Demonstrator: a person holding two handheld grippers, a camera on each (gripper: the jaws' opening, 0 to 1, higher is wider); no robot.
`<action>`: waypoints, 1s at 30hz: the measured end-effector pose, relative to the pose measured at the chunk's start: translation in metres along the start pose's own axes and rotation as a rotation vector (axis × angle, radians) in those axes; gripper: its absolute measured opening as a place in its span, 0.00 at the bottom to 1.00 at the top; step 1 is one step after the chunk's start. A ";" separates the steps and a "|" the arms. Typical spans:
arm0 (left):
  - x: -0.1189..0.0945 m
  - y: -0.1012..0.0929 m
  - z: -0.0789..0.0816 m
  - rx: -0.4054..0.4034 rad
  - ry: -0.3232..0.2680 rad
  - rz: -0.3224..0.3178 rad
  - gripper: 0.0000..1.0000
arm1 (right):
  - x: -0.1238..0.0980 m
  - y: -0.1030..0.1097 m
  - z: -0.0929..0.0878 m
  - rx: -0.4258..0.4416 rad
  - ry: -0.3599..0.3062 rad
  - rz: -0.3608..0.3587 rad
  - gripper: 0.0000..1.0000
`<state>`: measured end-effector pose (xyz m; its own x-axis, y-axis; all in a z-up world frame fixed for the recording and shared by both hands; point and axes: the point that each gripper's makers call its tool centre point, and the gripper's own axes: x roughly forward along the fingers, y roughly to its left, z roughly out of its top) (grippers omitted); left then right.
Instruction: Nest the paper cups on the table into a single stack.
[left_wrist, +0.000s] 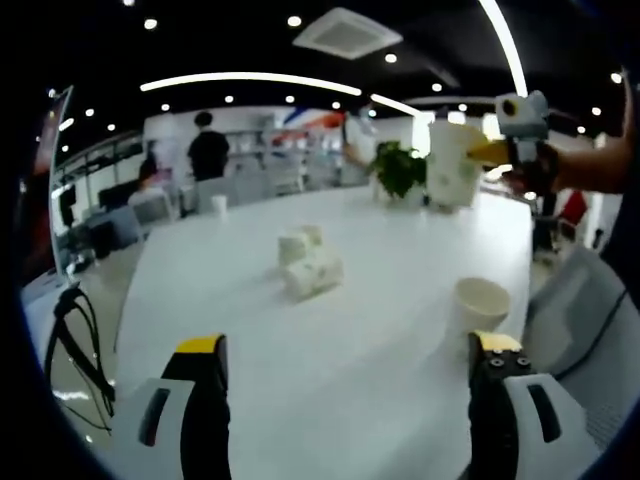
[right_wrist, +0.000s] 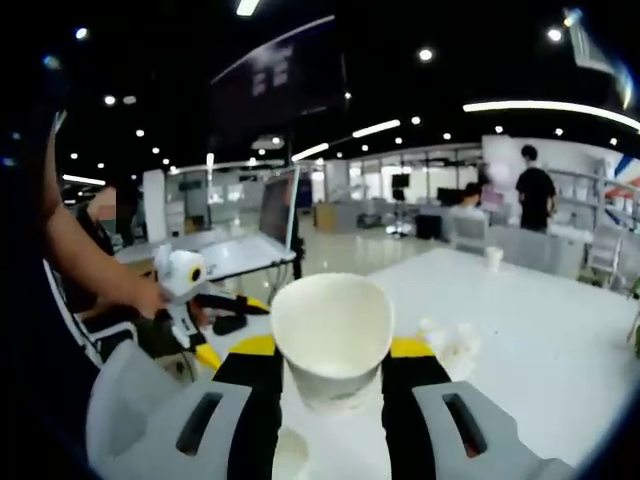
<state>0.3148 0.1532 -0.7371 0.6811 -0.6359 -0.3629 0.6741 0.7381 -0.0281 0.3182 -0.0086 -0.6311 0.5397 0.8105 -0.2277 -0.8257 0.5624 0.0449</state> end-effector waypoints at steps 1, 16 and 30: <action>0.001 0.001 0.001 -0.005 -0.004 0.000 0.98 | 0.000 0.002 -0.002 -0.003 0.004 0.002 0.36; 0.012 0.000 0.004 -0.003 -0.002 -0.012 0.98 | -0.010 0.035 0.007 -0.014 -0.008 0.069 0.36; 0.018 0.005 0.009 0.001 -0.002 -0.012 0.98 | -0.015 0.044 -0.005 -0.001 0.003 0.080 0.36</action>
<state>0.3329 0.1431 -0.7358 0.6738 -0.6450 -0.3605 0.6824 0.7303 -0.0312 0.2731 0.0034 -0.6307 0.4716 0.8523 -0.2262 -0.8663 0.4957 0.0616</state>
